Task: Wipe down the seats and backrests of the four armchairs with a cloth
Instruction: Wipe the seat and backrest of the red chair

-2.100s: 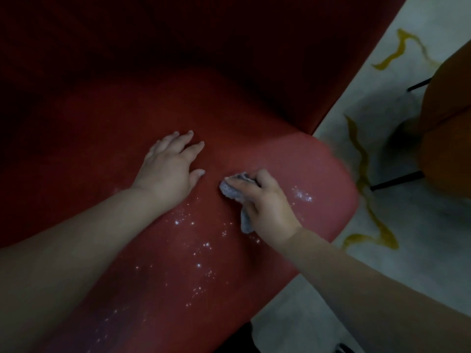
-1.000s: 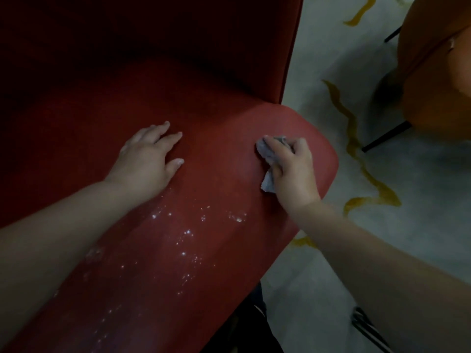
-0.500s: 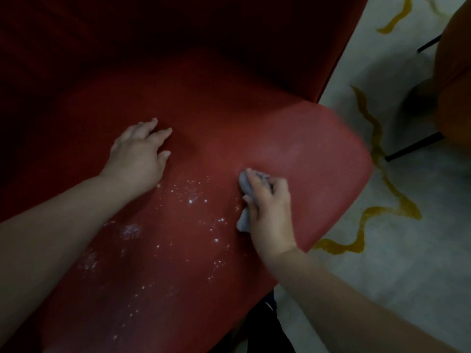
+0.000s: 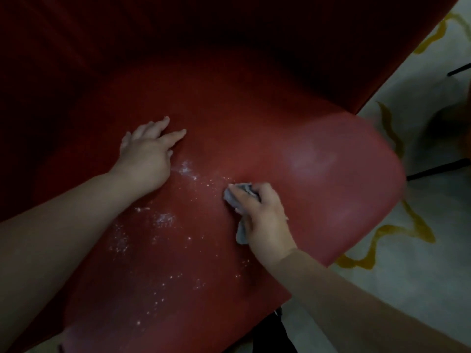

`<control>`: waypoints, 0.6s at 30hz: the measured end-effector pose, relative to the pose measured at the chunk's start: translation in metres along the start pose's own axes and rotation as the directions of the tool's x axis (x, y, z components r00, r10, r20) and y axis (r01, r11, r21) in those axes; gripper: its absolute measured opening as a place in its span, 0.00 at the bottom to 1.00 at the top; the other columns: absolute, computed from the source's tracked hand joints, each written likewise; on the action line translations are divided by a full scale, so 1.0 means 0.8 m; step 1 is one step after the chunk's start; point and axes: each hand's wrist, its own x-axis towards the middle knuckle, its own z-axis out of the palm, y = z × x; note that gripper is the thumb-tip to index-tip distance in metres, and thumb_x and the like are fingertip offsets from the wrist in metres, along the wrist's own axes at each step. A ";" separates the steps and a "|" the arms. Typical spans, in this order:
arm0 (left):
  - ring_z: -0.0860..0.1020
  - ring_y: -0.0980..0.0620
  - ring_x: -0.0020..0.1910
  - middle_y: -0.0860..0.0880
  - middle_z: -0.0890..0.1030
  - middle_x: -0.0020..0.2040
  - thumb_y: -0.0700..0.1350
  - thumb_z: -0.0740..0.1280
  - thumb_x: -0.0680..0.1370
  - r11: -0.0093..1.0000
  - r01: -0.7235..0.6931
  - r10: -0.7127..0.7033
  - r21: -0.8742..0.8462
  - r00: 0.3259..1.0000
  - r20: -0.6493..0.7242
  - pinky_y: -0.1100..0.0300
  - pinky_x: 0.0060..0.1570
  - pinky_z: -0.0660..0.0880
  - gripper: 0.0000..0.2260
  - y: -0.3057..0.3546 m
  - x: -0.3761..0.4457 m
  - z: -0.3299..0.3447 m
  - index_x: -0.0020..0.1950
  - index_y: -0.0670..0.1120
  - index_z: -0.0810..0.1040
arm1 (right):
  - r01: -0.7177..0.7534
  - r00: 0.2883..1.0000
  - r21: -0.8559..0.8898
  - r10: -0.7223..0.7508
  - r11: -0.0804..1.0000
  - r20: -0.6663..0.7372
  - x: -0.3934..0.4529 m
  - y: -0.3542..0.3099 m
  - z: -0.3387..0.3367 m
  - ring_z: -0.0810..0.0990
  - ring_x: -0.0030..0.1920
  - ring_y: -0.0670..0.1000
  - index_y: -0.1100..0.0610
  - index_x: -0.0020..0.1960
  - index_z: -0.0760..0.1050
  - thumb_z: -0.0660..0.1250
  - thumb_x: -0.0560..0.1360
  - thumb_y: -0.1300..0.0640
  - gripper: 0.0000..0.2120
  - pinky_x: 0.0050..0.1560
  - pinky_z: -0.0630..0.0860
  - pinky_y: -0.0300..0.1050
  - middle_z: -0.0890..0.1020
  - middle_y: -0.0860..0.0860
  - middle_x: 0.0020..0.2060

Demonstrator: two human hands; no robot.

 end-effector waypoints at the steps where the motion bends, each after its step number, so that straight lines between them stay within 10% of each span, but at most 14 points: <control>1: 0.52 0.47 0.77 0.52 0.56 0.78 0.43 0.58 0.81 1.000 0.015 -0.015 -0.010 1.000 -0.008 0.43 0.74 0.46 0.23 -0.004 -0.001 -0.003 0.74 0.60 0.64 | 0.020 0.999 -0.015 -0.020 1.000 -0.031 0.004 0.002 -0.002 0.81 0.40 0.48 0.48 0.42 0.76 0.71 0.69 0.39 0.13 0.42 0.76 0.50 0.79 0.48 0.43; 5: 0.52 0.48 0.76 0.52 0.57 0.78 0.43 0.58 0.81 0.998 0.062 -0.063 -0.019 0.997 -0.045 0.45 0.74 0.45 0.22 -0.026 0.000 -0.013 0.75 0.58 0.64 | 0.064 0.987 -0.057 -0.072 0.996 -0.141 0.086 0.003 -0.016 0.77 0.41 0.47 0.41 0.47 0.77 0.68 0.75 0.50 0.04 0.45 0.74 0.44 0.76 0.45 0.45; 12: 0.52 0.48 0.76 0.53 0.56 0.78 0.44 0.58 0.82 0.988 0.130 -0.131 -0.084 0.991 -0.012 0.45 0.74 0.48 0.22 -0.038 -0.008 -0.018 0.75 0.57 0.64 | 0.142 0.984 -0.061 -0.135 0.988 0.117 0.013 -0.019 0.039 0.80 0.45 0.42 0.43 0.48 0.76 0.63 0.70 0.31 0.18 0.50 0.77 0.51 0.78 0.42 0.46; 18: 0.53 0.47 0.76 0.52 0.57 0.78 0.44 0.58 0.82 0.977 0.162 -0.172 -0.138 0.983 -0.059 0.47 0.74 0.48 0.21 -0.042 -0.019 -0.021 0.75 0.56 0.64 | 0.179 0.983 0.019 -0.178 0.984 -0.044 0.121 -0.029 0.020 0.79 0.44 0.49 0.35 0.41 0.73 0.69 0.74 0.48 0.08 0.45 0.74 0.51 0.80 0.47 0.46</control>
